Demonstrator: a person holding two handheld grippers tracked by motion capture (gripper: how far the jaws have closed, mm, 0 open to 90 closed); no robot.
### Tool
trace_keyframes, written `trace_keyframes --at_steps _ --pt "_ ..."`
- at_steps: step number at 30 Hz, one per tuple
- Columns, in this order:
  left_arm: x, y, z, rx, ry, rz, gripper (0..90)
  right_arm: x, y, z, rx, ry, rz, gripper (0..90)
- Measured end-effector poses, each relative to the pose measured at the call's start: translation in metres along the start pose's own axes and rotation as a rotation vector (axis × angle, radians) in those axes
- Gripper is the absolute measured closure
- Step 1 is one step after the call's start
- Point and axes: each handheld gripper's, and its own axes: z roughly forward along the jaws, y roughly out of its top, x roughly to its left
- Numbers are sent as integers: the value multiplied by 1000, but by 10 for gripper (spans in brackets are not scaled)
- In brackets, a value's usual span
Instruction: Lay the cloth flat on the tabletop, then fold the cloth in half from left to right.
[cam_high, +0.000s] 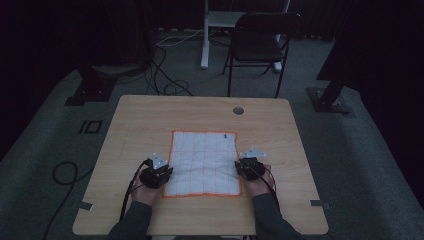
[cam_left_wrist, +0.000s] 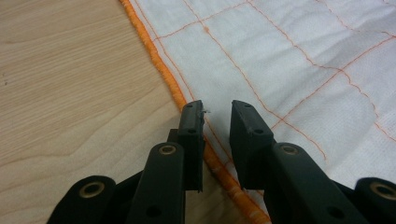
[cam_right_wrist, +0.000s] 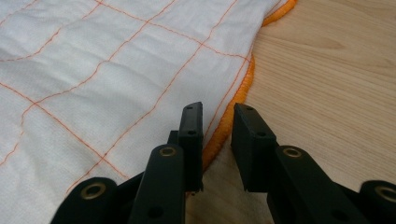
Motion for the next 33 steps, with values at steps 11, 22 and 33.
trace_keyframes --at_steps 11,22,33 --pt "-5 -7 -7 -5 -13 -11 756 3 -6 -7 4 16 4 738" --pt "-4 -9 -11 4 -5 -31 730 5 -10 -11 4 28 14 703" --pt "0 3 -18 -55 -17 -58 627 5 -9 -16 -37 24 26 571"
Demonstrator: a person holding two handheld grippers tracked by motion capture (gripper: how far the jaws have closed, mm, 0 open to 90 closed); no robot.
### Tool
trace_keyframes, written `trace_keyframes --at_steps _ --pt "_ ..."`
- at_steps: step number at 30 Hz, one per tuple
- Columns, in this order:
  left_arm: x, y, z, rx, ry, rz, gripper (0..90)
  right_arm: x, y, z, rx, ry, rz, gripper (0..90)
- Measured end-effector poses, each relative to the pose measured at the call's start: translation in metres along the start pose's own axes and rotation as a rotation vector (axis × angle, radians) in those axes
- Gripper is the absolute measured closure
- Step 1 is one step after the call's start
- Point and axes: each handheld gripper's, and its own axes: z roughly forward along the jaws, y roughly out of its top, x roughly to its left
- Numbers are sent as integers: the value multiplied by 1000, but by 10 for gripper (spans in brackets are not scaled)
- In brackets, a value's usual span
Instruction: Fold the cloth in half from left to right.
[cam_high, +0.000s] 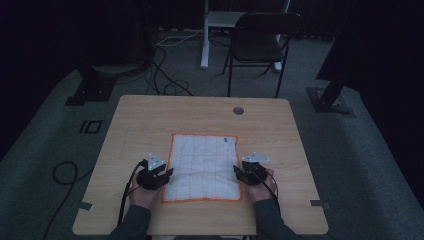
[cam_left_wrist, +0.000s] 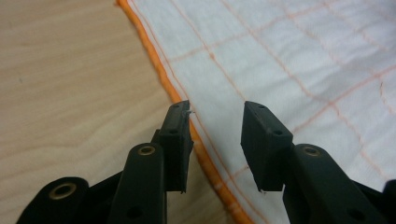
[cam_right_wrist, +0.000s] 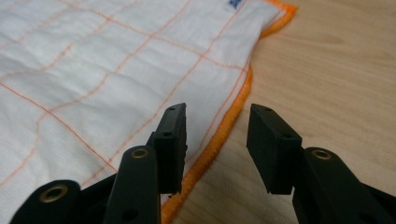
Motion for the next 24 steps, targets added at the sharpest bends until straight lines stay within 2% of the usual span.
trace_keyframes --at_steps 9,19,24 --pt "6 11 7 -19 22 -36 600 -1 1 -1 -15 -4 7 555" --pt "11 10 20 12 52 -81 587 -3 0 -1 -17 -3 12 554" --pt "14 6 24 31 52 -95 588 -3 0 -2 -18 -2 12 554"
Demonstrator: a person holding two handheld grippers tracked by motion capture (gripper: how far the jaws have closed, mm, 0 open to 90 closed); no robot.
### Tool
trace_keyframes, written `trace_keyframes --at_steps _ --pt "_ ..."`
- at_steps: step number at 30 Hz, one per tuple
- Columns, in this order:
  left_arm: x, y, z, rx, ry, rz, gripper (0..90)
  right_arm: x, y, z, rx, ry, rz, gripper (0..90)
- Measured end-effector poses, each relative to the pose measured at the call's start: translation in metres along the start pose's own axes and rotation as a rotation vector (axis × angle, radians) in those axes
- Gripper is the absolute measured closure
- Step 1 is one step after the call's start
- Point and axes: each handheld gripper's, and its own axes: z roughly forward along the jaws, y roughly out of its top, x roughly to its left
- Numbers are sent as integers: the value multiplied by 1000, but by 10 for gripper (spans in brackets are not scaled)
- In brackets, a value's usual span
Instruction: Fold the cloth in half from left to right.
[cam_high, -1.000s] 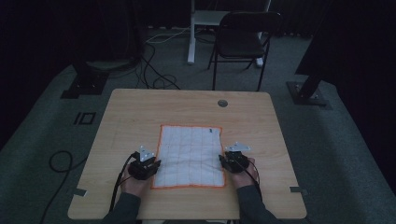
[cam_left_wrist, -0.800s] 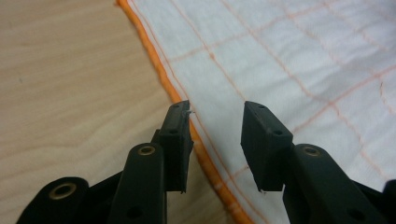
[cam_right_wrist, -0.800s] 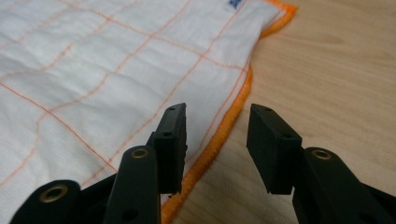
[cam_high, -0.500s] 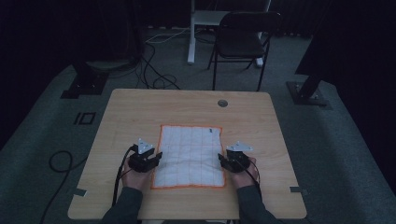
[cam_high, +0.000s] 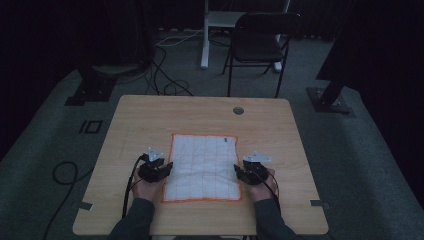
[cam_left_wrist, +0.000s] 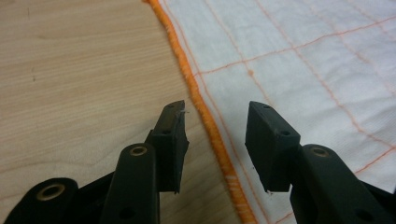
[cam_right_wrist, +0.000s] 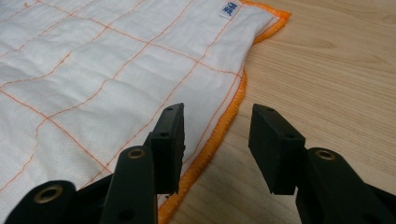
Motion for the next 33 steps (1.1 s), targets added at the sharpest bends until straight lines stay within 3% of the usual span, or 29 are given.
trace_keyframes --at_steps 3,10,15,20,33 --pt "0 -1 3 20 11 4 586 0 0 1 4 0 0 555" --pt "1 -1 4 16 6 -15 598 -1 -1 1 7 -2 1 554" --pt "-5 0 5 18 10 6 742 0 -1 1 7 0 -5 554" --pt "1 0 5 24 -31 -25 863 -1 -1 1 6 -1 -4 554" --pt "4 1 3 35 -13 -30 876 -3 -1 0 1 0 2 553"
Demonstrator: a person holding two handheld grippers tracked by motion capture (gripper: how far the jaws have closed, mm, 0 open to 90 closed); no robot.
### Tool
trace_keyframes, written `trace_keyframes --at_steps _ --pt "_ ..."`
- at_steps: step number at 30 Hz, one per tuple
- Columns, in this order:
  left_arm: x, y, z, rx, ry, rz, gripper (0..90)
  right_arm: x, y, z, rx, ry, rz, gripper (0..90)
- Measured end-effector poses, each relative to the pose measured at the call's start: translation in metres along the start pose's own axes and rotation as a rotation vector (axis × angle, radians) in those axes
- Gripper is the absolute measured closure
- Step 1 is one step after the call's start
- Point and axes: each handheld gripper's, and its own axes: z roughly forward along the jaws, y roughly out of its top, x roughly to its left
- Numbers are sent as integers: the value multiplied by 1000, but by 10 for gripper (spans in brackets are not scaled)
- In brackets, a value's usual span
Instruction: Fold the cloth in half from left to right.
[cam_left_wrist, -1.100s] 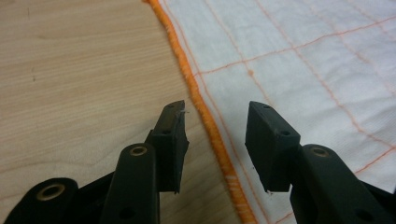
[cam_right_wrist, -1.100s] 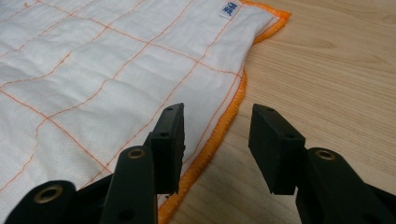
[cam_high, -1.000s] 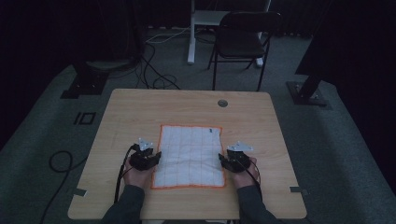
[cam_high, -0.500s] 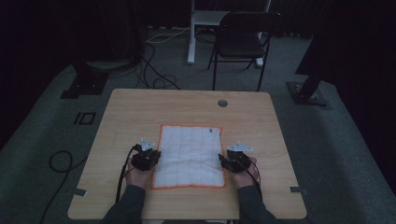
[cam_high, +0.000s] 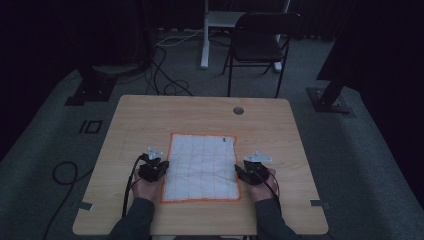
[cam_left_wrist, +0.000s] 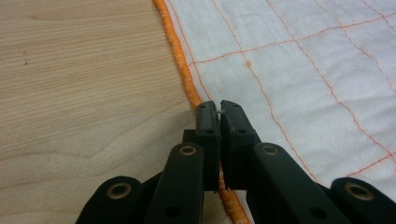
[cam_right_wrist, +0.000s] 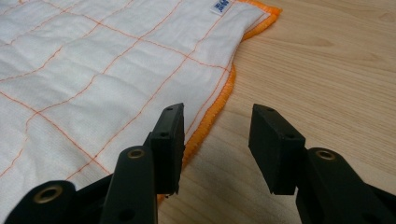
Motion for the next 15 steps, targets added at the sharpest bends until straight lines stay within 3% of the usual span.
trace_keyframes --at_steps 7,15 --pt "2 2 -5 -45 -55 -32 880 1 0 1 2 2 0 552" --pt "-13 15 -9 -71 -107 6 884 1 0 1 2 2 -2 552"
